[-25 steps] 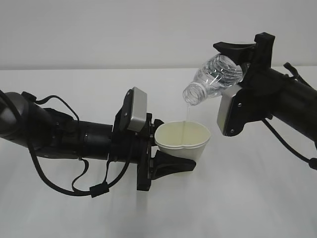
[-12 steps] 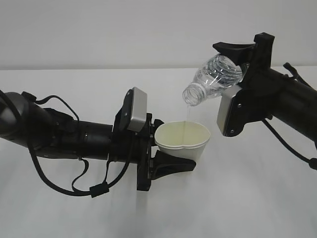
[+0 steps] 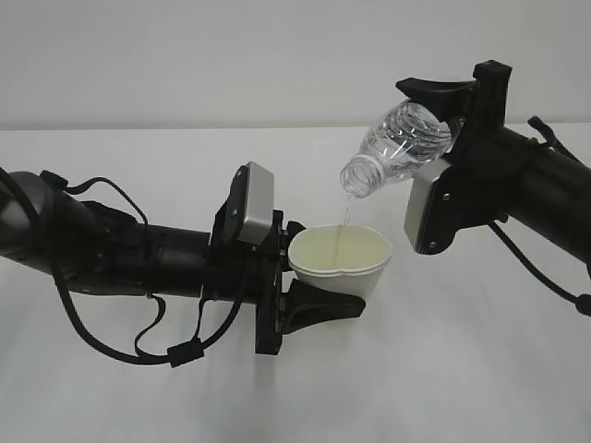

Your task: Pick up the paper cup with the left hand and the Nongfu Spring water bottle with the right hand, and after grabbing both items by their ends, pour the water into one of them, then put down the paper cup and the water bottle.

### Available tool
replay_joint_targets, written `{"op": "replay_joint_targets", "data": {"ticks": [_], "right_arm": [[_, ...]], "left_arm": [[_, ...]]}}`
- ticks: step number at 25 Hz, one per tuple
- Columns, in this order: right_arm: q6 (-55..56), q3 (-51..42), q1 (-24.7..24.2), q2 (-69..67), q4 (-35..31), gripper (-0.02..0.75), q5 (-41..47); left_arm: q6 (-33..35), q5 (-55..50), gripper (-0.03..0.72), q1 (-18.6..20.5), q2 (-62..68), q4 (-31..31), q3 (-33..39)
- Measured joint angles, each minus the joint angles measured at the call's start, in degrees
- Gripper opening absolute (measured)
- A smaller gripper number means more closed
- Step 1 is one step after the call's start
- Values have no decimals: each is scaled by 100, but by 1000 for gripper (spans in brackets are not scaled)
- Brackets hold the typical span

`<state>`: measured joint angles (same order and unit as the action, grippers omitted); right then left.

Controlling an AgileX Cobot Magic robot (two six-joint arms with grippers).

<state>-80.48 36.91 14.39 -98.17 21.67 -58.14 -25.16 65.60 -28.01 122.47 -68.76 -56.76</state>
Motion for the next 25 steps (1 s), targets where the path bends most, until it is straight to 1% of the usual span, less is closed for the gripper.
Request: {"op": "replay_joint_targets", "data": {"ticks": [25], "right_arm": [[-36,0,0,0,0,494,-14]], "left_arm": [[0,0,410,0,0,59,0]]}}
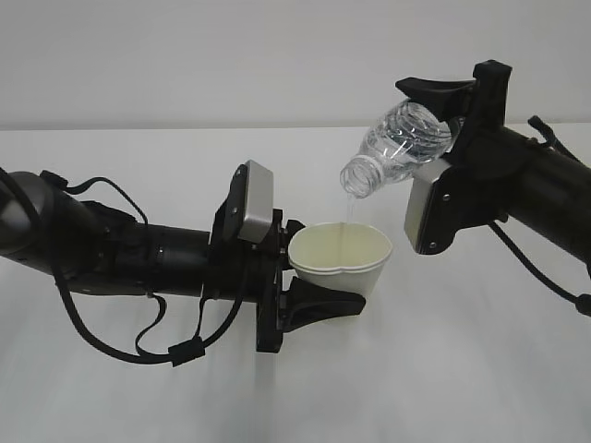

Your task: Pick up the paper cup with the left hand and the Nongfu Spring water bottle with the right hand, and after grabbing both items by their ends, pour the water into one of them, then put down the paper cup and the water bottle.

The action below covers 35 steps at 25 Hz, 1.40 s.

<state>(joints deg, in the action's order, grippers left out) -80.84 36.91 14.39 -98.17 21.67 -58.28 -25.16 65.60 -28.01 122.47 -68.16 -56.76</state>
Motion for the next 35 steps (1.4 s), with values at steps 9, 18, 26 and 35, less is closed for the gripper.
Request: {"op": "replay_joint_targets", "data": {"ticks": [9,18,26,35], "right_arm": [[-12,0,0,0,0,494,0],[-24,0,0,0,15,494,-6],[-35,0,0,0,37,494,-6],[-45,0,0,0,49,494,-6]], "left_arm": [[0,0,410,0,0,10,0],[0,0,410,-57,0,12,0],[0,0,410,-57,0,12,0],[0,0,410,-57,0,12,0]]}}
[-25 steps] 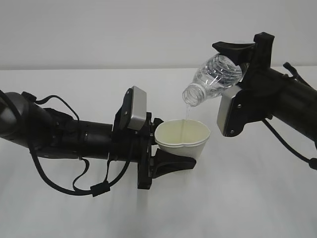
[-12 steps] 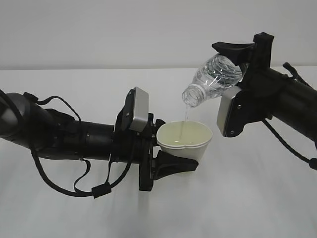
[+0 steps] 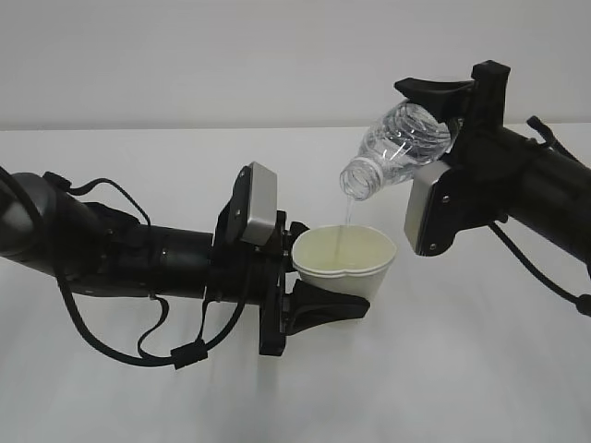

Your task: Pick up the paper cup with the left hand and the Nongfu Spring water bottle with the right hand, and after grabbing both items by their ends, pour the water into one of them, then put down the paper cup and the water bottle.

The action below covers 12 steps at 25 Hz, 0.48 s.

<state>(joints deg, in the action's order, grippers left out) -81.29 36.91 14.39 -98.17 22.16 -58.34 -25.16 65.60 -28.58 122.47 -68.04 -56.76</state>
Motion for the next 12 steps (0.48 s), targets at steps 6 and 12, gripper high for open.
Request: {"op": "replay_joint_targets", "data": {"ticks": [6,12], "right_arm": [[0,0,0,0,12,494,0],[-12,0,0,0,22,494,0]], "left_arm": [[0,0,410,0,0,0,0],[0,0,410,0,0,0,0]]}}
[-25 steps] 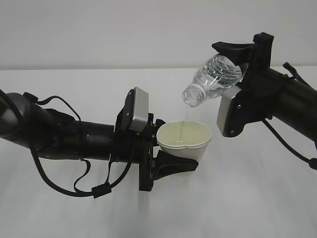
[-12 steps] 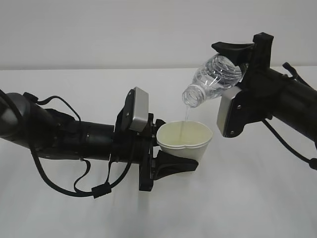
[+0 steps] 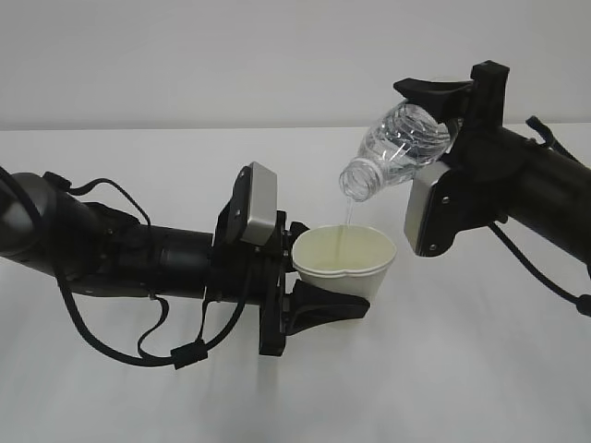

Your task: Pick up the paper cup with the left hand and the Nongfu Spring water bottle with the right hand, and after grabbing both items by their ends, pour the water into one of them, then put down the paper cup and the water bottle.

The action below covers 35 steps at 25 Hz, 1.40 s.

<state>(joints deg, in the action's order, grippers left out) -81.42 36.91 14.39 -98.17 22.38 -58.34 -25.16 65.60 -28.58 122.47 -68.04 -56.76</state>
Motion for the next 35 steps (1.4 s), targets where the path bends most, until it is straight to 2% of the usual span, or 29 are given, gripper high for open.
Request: {"op": "replay_joint_targets", "data": {"ticks": [35], "right_arm": [[-103,0,0,0,30,494,0]], "left_arm": [[0,0,410,-75,0,0,0]]}}
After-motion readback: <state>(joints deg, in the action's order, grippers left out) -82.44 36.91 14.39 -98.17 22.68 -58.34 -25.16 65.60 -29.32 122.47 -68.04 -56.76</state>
